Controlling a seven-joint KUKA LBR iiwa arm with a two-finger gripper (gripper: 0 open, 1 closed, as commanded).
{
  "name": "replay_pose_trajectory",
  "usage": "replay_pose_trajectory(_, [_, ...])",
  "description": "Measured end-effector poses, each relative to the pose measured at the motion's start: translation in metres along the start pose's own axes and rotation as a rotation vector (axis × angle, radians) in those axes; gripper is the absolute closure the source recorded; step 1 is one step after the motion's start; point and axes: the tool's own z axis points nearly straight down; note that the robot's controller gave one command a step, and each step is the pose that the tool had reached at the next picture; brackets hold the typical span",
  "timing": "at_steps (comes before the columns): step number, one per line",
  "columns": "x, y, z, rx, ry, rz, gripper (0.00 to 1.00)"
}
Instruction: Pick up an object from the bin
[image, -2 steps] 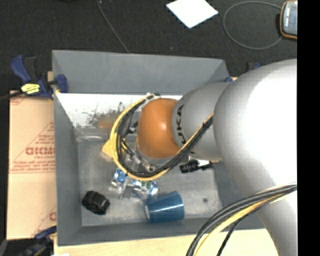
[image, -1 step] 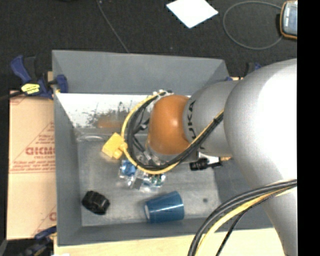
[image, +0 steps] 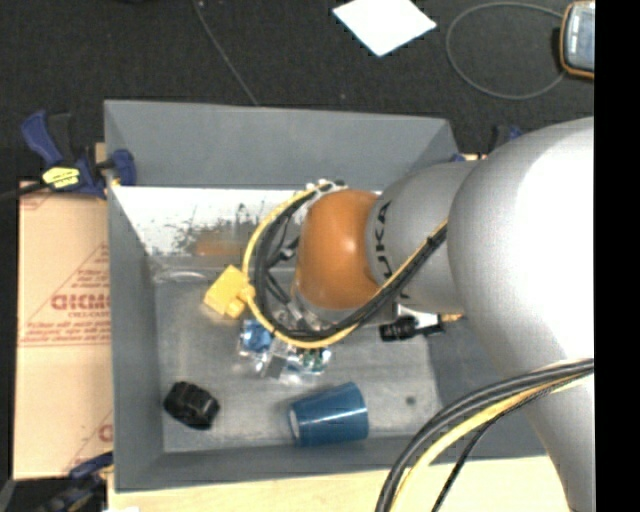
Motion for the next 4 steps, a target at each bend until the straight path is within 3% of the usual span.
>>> replay_pose_trajectory(1, [0.002,-0.001,-0.030,0.002,0.006,0.001,1.00])
replay_pose_trajectory(2, [-0.001,0.000,-0.057,-0.001,0.000,0.001,1.00])
replay_pose_trajectory(4, [-0.001,0.000,-0.081,-0.003,-0.002,0.003,1.00])
